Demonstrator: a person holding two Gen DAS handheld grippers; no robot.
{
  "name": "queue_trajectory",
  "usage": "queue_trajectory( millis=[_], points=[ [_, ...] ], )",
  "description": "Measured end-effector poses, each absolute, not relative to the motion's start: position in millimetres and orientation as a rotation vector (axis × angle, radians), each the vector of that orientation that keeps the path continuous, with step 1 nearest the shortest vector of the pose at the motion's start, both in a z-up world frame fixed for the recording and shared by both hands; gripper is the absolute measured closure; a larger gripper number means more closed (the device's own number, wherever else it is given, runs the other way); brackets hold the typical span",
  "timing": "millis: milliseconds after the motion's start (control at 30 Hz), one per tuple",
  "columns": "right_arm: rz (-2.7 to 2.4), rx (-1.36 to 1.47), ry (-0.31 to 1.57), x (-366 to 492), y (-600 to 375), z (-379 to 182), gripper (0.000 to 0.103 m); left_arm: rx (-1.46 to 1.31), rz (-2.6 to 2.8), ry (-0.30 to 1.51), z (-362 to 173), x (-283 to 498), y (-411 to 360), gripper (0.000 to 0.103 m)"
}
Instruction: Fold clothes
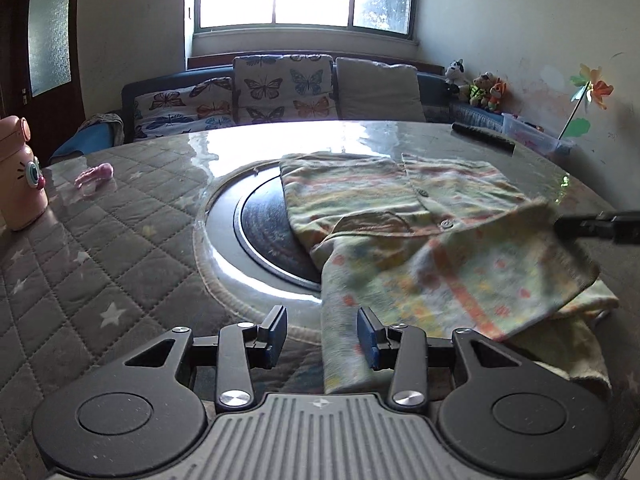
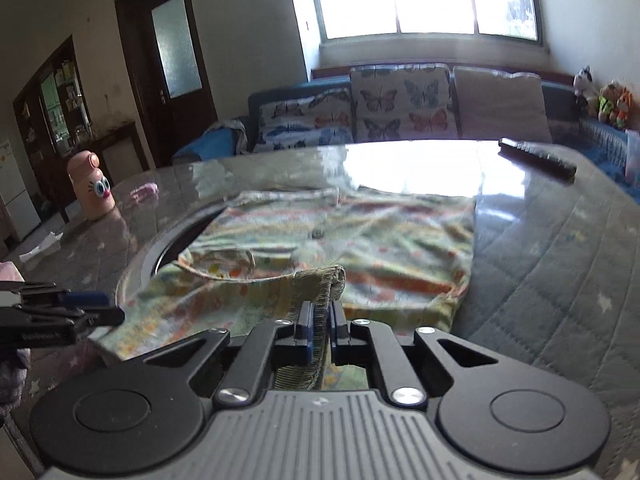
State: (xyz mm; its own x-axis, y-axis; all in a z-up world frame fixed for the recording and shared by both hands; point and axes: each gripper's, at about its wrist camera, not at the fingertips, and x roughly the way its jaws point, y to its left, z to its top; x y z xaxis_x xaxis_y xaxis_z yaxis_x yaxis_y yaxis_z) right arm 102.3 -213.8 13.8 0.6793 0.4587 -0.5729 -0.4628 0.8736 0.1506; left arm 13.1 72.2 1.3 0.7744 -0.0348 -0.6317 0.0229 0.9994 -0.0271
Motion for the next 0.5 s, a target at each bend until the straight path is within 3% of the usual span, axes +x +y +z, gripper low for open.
queue_trajectory(
  millis=[200, 367, 500],
  points=[
    [0.493, -0.025, 0.736, 117.0, -212.1, -13.6, 0.096, -0.004, -0.027, 0.698, 3.1, 14.0, 77.4, 0.062],
    [0.489, -0.047, 0.703, 114.6, -212.5, -7.8, 0.095, 0.008, -0.049, 0.66, 20.0, 26.7, 73.7, 0.063],
    [0.494, -0.053, 0.664, 117.2, -210.5, 0.8, 0.095, 0.02, -0.099, 0.654, 20.7, 54.4, 60.1, 0.078]
  ],
)
